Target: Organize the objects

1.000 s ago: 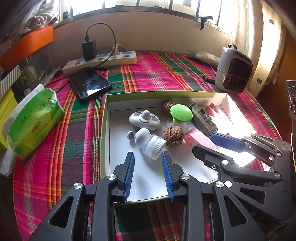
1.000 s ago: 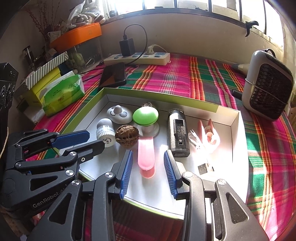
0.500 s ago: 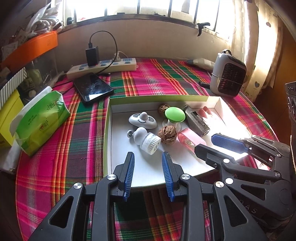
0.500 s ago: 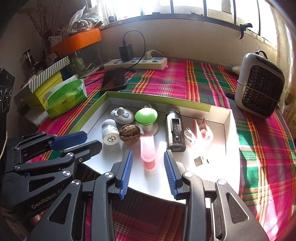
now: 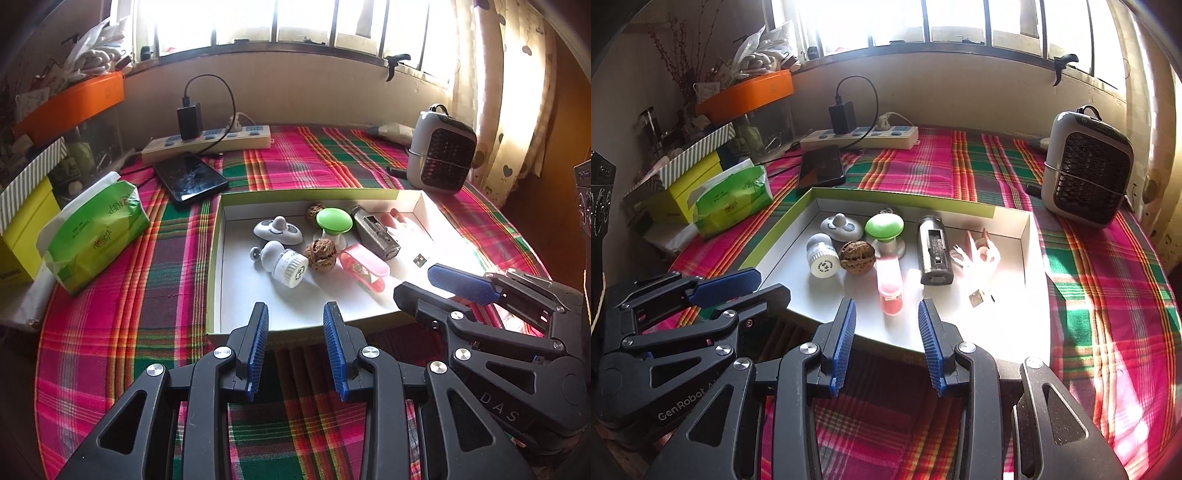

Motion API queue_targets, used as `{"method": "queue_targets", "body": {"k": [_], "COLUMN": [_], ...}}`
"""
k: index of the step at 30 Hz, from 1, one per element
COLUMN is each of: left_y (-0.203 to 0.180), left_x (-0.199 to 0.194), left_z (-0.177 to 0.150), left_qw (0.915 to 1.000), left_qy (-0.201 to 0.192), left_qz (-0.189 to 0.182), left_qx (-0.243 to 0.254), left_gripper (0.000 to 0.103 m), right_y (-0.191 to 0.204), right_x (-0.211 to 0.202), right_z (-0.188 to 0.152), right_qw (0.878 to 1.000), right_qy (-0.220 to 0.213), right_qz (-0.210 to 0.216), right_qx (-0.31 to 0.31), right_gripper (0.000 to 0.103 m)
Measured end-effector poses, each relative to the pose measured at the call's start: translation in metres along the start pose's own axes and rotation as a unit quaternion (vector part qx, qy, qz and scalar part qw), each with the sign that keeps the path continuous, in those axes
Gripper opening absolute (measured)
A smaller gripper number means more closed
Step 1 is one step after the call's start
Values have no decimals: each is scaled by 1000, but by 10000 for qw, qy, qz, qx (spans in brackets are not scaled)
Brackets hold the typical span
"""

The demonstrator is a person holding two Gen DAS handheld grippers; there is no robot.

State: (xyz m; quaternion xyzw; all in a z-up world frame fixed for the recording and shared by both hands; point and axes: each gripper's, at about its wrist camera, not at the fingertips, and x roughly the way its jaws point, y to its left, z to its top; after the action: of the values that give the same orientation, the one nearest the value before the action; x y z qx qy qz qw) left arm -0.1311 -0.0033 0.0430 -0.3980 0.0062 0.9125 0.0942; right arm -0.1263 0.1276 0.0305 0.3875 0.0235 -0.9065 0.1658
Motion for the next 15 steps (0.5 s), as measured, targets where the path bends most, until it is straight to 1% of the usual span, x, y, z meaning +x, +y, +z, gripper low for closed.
{"method": "queue_targets", "body": {"k": [7, 11, 15], "left_y": [-2, -4, -6], "left_x": [-9, -16, -17], "left_z": [-11, -17, -25], "left_qw": [10000, 9999, 10000], "left_qy": [-22, -103, -40], "left_qz": [-35, 63, 39], "left_qx": [-75, -47, -79], "left_gripper": [29, 29, 29], "right_y": [3, 3, 4], "right_x": [-14, -21, -24], "right_z": [-9, -15, -24], "right_qw": [9999, 9997, 9998], "right_qy": [-135, -173, -132], "right_qz": [-89, -139, -160], "right_qx": [10, 51, 76], "right_gripper": [37, 45, 45]}}
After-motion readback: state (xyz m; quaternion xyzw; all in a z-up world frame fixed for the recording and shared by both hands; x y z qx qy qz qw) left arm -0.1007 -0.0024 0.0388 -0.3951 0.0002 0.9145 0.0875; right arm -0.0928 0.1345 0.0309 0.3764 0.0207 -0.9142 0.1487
